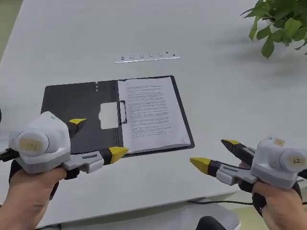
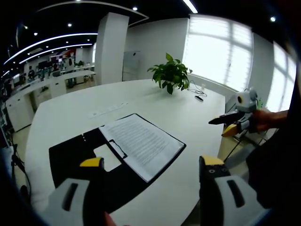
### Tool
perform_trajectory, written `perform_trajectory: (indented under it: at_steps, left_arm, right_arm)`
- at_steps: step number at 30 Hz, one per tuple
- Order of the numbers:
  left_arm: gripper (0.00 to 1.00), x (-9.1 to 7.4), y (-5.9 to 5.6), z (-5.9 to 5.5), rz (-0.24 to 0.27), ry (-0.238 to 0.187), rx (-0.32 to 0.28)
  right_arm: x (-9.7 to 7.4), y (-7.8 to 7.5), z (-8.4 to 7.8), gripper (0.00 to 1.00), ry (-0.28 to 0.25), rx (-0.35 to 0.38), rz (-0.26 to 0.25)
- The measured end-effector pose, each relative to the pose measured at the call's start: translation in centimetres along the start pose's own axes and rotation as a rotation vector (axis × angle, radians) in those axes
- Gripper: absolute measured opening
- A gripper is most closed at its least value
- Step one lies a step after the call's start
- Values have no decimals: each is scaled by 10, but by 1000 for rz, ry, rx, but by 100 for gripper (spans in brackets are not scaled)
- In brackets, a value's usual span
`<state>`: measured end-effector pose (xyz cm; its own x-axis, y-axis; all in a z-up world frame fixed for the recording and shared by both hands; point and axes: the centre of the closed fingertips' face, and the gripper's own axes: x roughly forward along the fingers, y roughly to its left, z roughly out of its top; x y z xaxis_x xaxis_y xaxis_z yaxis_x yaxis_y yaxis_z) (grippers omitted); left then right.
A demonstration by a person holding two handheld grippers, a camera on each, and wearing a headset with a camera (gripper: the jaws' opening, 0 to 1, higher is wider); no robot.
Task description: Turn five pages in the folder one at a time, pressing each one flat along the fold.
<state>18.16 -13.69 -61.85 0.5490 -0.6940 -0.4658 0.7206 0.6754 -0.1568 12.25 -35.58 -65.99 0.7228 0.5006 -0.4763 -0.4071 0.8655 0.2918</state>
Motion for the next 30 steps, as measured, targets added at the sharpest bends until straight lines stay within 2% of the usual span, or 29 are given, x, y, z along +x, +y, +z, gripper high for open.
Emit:
perform_trajectory:
  at_steps: [18,26,30]
  left_arm:
    - [81,40,-21,16,-64,3,36]
    - [81,64,-30,21,-90,8,46]
    - [80,76,-38,22,-116,16,63]
  right_arm:
    - [-2,-7,2,75,-3,12,7]
    - [-3,-11,0,75,1,18,11]
    - [-3,-13,-3,75,6,23,14]
